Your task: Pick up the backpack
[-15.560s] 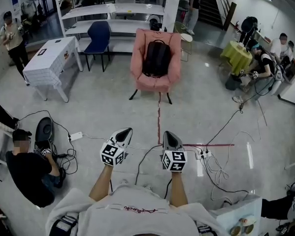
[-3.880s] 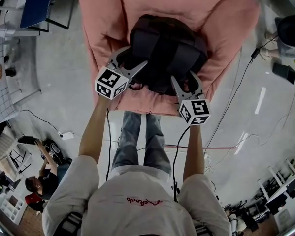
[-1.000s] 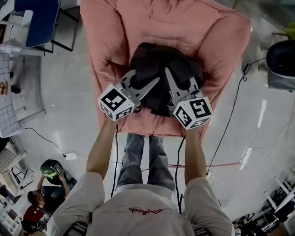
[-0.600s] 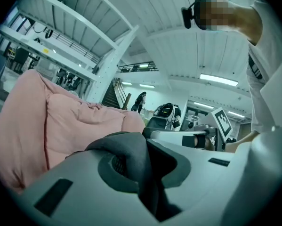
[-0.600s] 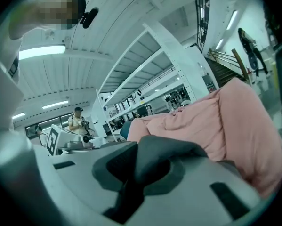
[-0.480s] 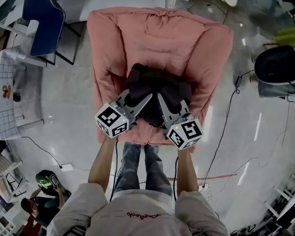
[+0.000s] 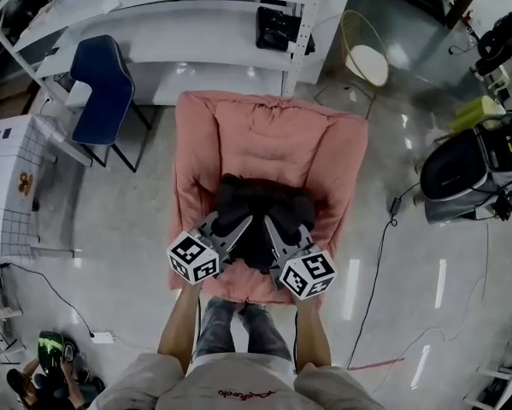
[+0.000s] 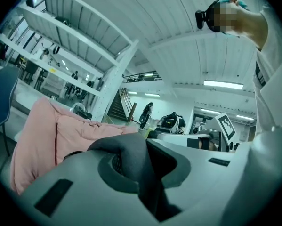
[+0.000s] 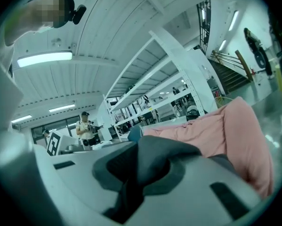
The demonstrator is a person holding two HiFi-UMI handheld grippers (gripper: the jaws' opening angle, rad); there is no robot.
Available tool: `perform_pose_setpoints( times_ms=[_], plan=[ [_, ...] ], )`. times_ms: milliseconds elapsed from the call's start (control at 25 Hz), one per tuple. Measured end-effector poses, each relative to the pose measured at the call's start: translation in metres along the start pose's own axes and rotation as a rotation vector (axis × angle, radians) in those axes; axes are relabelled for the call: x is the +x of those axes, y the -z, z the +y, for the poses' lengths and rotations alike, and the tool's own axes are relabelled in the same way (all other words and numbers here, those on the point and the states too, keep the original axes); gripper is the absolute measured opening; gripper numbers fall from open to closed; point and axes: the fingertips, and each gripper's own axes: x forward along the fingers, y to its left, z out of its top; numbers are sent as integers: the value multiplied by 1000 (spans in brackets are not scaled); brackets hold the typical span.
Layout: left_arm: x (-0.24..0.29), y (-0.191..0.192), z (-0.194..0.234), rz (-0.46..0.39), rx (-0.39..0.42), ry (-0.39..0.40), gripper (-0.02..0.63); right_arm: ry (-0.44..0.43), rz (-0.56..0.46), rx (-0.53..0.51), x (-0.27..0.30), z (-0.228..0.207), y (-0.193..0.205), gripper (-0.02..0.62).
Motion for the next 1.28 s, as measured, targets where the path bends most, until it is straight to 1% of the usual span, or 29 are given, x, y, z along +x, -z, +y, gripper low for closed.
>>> perform_pose_setpoints(
  times_ms=[160, 400, 560, 720, 840, 920, 1120, 1280],
  plan=[
    [-15, -37, -26, -45, 6, -28, 52, -26, -10, -40, -14, 23, -38, 55],
    [-20, -88, -76, -91, 76, -66, 52, -25, -74, -31, -47, 41, -98, 54],
    [-27, -114, -99, -119, 78, -75, 51, -46, -89, -37, -66, 56, -124, 54],
    [-34, -133, -116, -166, 99, -73, 51, -62, -112, -80, -78, 69, -145, 54],
    [-38, -136, -129, -180, 115, -61, 49, -62, -123, -101, -89, 76, -150, 54],
    [-44, -132, -137, -177, 116, -54, 49, -55, -119, -106, -96, 81, -147, 54],
    [-65, -112, -155, -162, 99, -21, 49, -22, -119, -84, -119, 96, -124, 54],
    [-89, -97, -174, -139, 95, 10, 49, 2, -136, -57, -143, 119, -105, 54]
  ],
)
